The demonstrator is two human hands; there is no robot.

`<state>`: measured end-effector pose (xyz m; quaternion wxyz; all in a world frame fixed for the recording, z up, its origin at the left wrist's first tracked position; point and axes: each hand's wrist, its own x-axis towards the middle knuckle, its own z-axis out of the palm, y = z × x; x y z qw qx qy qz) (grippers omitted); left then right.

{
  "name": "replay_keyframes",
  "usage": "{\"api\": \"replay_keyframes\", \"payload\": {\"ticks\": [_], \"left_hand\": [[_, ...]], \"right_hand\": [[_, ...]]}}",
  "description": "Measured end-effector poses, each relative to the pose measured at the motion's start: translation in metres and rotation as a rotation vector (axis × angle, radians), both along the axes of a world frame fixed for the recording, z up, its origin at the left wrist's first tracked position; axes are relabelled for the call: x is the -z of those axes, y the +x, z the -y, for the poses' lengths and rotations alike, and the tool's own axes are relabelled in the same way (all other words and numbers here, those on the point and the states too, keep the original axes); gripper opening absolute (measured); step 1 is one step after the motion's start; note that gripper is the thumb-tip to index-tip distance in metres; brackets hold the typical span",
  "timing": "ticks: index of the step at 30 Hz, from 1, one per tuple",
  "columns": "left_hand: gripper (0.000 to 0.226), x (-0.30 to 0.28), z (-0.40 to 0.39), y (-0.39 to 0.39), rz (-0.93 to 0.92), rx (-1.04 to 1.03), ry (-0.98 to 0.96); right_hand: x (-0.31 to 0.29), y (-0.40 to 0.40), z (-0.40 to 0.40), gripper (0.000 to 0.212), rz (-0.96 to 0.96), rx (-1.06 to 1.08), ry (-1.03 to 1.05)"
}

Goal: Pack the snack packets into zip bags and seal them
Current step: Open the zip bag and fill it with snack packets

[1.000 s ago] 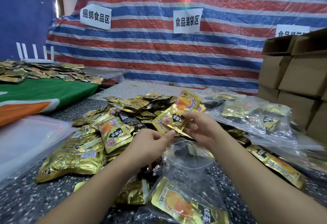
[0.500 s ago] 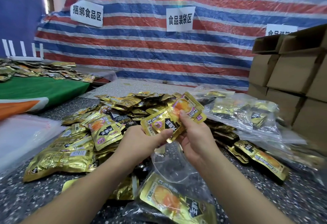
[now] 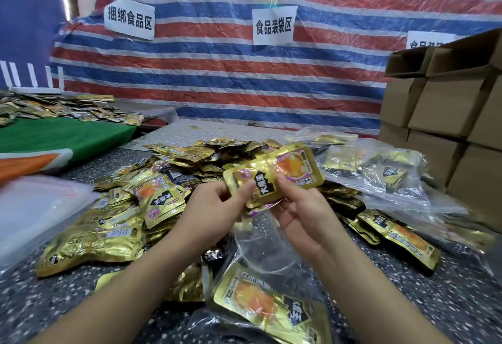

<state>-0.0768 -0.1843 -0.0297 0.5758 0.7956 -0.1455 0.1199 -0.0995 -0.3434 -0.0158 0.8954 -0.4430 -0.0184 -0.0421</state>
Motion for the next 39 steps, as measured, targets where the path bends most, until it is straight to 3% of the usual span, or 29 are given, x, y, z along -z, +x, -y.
{"api": "replay_keyframes", "payload": {"ticks": [3, 7, 12, 15, 18, 22, 26, 30, 36, 39], "left_hand": [[0.074, -0.006, -0.007, 0.000, 0.055, 0.047, 0.063], [0.053, -0.012, -0.018, 0.002, -0.015, 0.243, 0.186], [0.060, -0.018, -0.033, 0.000, -0.104, 0.472, 0.323], [0.035, -0.018, -0.029, 0.000, -0.003, 0.348, 0.314], [0.007, -0.020, -0.025, -0.001, 0.083, 0.289, 0.222], [0.009, -0.023, -0.026, -0.002, 0.131, 0.313, 0.180], [0.009, -0.020, -0.025, 0.001, 0.150, 0.311, 0.191], [0.007, -0.020, -0.024, 0.000, 0.196, 0.266, 0.155], [0.010, -0.020, -0.022, 0.000, 0.221, 0.235, 0.136], [0.013, -0.019, -0.022, 0.001, 0.234, 0.219, 0.116]], "right_hand": [[-0.010, 0.000, 0.015, 0.024, 0.050, 0.083, 0.020], [-0.016, -0.001, 0.032, 0.033, 0.072, 0.122, 0.032], [-0.021, 0.000, 0.041, 0.043, 0.182, 0.108, 0.050], [-0.023, -0.001, 0.046, 0.047, 0.249, 0.104, -0.005], [-0.023, -0.002, 0.048, 0.038, 0.267, 0.140, -0.192], [-0.020, -0.003, 0.049, 0.028, 0.283, 0.211, -0.663], [-0.018, -0.005, 0.054, 0.021, 0.299, 0.087, -0.901], [-0.019, -0.007, 0.057, 0.023, 0.286, -0.036, -0.965], [-0.016, -0.010, 0.051, 0.035, 0.270, -0.212, -0.856], [-0.016, -0.011, 0.047, 0.029, 0.271, -0.187, -0.976]]}}
